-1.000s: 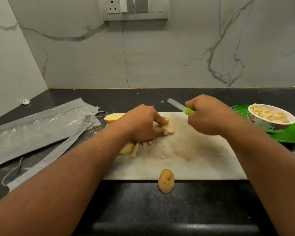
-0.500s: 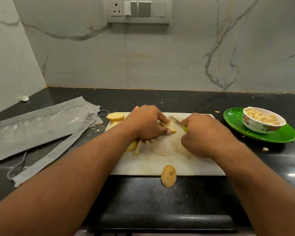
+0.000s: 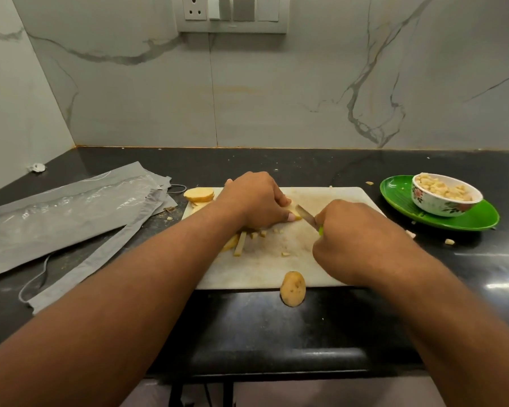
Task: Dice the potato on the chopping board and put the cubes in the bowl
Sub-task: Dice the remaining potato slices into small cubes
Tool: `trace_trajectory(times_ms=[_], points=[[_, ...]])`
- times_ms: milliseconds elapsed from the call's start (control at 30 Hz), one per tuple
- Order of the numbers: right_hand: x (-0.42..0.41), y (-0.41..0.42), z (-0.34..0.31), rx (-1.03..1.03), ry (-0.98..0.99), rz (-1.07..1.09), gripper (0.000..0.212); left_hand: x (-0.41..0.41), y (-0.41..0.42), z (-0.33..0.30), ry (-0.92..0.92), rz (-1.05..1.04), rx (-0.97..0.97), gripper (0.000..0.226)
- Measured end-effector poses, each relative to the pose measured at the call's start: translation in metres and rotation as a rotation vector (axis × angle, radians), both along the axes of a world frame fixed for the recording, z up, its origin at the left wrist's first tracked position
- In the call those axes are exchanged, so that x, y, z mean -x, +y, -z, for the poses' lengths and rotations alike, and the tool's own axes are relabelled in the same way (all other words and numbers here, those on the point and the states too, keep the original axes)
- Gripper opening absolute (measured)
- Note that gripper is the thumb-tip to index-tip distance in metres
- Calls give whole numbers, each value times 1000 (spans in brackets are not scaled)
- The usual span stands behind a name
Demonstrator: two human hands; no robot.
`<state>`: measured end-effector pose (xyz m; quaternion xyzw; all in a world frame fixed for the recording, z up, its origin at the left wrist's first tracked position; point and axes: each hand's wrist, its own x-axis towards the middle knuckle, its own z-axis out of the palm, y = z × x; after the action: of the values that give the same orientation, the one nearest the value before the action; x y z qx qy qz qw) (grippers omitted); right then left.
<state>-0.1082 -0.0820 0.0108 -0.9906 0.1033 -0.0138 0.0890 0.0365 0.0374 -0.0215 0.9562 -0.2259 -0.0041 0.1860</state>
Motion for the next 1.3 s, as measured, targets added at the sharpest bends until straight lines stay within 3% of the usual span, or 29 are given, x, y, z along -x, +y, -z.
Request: trace_trajectory(times_ms=[233,467,633,833,1033,1300], points=[[47,2,-9,14,78,15,43,-1,0,3,-9,4,31,41],[-14,5,-3,51,-110,31,27,-5,7,9,-34,7,71,39],[-39,17,7,59,-80,1,28,-10,6,11,-56,8,65,27],[-6,13,9,6,-34,21,23,-13,5,13,-63,5,72,31],[36,16,1,22,39,19,45,-11,7,13,-51,21,99,32],[-15,8,0,54,-132,55,23,-14,14,15,-22,27,132,17]])
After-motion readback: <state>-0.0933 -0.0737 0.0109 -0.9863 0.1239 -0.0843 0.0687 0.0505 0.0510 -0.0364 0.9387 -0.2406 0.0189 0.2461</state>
